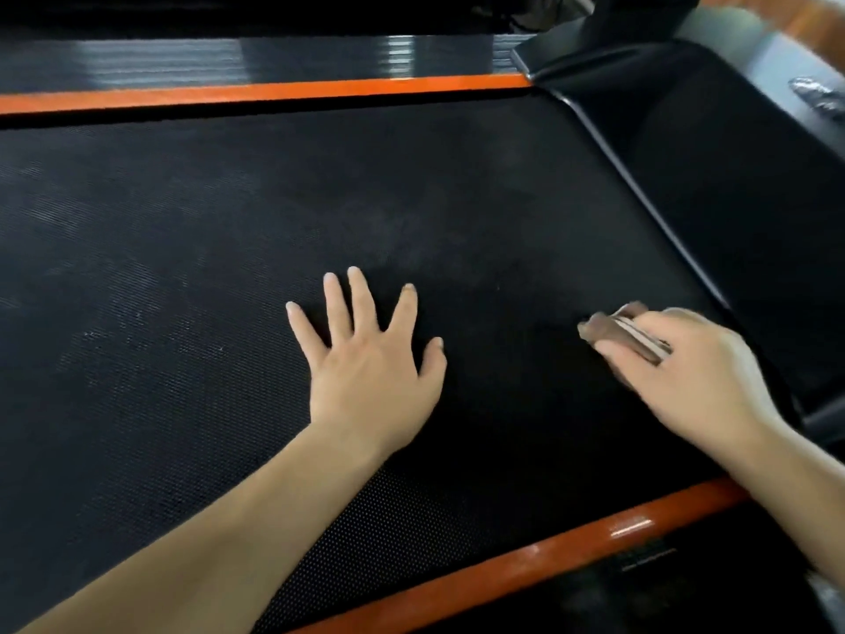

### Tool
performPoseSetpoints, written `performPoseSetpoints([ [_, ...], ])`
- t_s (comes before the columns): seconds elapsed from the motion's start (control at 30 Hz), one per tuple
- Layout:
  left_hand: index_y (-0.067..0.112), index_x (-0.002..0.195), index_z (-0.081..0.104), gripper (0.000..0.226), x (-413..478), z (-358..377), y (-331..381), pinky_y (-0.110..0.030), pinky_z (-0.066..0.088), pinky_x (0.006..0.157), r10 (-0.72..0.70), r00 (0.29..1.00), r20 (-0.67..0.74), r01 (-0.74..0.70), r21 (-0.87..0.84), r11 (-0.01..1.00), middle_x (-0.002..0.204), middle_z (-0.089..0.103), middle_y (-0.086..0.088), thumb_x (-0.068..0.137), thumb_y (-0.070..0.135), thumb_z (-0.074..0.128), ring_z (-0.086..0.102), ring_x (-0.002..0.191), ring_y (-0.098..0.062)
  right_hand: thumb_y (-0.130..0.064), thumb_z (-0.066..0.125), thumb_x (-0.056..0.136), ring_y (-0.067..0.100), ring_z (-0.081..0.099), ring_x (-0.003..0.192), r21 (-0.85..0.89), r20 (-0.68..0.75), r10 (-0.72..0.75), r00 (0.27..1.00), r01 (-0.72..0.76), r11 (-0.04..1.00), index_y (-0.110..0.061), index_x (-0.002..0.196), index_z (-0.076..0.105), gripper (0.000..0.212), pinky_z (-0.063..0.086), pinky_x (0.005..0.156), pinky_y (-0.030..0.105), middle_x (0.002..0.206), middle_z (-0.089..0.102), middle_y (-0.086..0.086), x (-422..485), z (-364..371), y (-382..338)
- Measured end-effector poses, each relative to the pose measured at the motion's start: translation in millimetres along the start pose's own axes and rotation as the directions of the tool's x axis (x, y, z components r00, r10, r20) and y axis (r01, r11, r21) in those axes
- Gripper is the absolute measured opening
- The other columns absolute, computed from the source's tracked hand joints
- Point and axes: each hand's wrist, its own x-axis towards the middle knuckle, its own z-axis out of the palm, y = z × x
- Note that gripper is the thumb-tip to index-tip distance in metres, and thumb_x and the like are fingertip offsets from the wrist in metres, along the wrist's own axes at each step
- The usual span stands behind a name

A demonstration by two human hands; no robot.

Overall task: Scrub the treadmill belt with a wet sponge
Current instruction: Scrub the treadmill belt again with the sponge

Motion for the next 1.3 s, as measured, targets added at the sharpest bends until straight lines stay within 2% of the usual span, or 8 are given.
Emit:
performPoseSetpoints([
  [0.2,0.030,0.161,0.013,0.076,0,1,-1,-0.073,-0.005,0.117,0.001,1.000,-0.005,-0.001,0.034,0.999,0.169,-0.001,-0.024,0.093,0.063,0.010,-0.011,0.155,-0.043,-0.069,0.061,0.081,0.003,0.056,0.067,0.005,0.253,-0.220,0.942,0.226,0.974,-0.032,0.066,0.061,0.040,0.039,0.067,0.024,0.068,0.053,-0.012,-30,-14,-9],
  [0.37,0.031,0.162,0.010,0.072,-2,-2,-2,-0.072,-0.008,0.118,0.002,1.000,0.017,-0.002,0.009,1.000,0.169,-0.006,-0.022,0.098,0.063,0.016,-0.015,0.155,-0.040,-0.056,0.066,0.085,0.018,0.061,0.075,-0.013,0.065,0.082,0.995,-0.082,0.997,-0.028,0.073,0.065,0.031,0.046,0.067,0.034,0.077,0.059,-0.010,-21,-18,2],
  [0.5,0.031,0.161,0.012,0.072,1,-1,-3,-0.072,-0.010,0.117,0.006,1.000,0.008,-0.006,-0.006,1.000,0.169,-0.006,-0.022,0.098,0.063,0.019,-0.015,0.155,-0.040,-0.064,0.064,0.085,0.006,0.061,0.072,0.098,0.212,-0.117,0.970,0.098,0.990,-0.031,0.073,0.067,0.036,0.049,0.070,0.032,0.075,0.061,-0.009,-41,-15,-20],
  [0.67,0.033,0.162,0.014,0.072,1,0,-6,-0.072,-0.009,0.117,0.025,1.000,-0.002,-0.025,-0.025,0.999,0.170,-0.004,-0.020,0.097,0.065,0.019,-0.014,0.155,-0.040,-0.051,0.059,0.091,0.026,0.065,0.081,-0.054,-0.032,0.053,0.998,-0.055,0.997,-0.023,0.088,0.068,0.029,0.050,0.070,0.036,0.082,0.065,-0.004,22,4,-7],
  [0.83,0.035,0.162,0.009,0.077,1,2,-6,-0.072,-0.008,0.118,-0.006,1.000,-0.004,0.006,0.000,1.000,0.171,-0.004,-0.016,0.092,0.068,0.011,-0.014,0.156,-0.038,-0.040,0.069,0.091,0.022,0.059,0.076,0.030,0.017,-0.237,0.971,0.237,0.971,-0.022,0.095,0.073,0.018,0.049,0.076,0.041,0.079,0.058,-0.002,9,27,-31],
  [1.0,0.033,0.163,0.005,0.074,25,-4,14,-0.080,-0.013,0.109,-0.206,0.976,0.064,0.211,-0.071,0.975,0.171,-0.011,-0.012,0.099,0.068,0.019,-0.021,0.155,-0.037,-0.041,0.062,0.094,0.032,0.062,0.091,0.052,-0.080,-0.045,0.996,0.049,0.997,-0.020,0.103,0.067,0.023,0.045,0.081,0.040,0.092,0.061,0.003,90,33,-25],
  [1.17,0.026,0.163,0.001,0.078,42,4,35,-0.080,-0.007,0.111,-0.289,0.957,0.000,0.289,0.034,0.957,0.168,-0.008,-0.025,0.098,0.068,0.012,-0.016,0.152,-0.050,-0.039,0.070,0.091,0.023,0.058,0.076,0.159,0.083,-0.400,0.913,0.385,0.909,-0.022,0.094,0.066,0.017,0.046,0.073,0.037,0.084,0.059,0.001,73,40,-40],
  [1.3,0.026,0.163,0.002,0.079,40,9,33,-0.078,-0.005,0.114,-0.272,0.961,-0.043,0.273,0.044,0.961,0.168,-0.005,-0.026,0.096,0.069,0.007,-0.013,0.153,-0.050,-0.047,0.056,0.092,0.026,0.061,0.085,0.098,-0.030,-0.178,0.984,0.180,0.979,-0.025,0.098,0.062,0.024,0.049,0.075,0.041,0.091,0.062,0.003,150,41,-23],
])
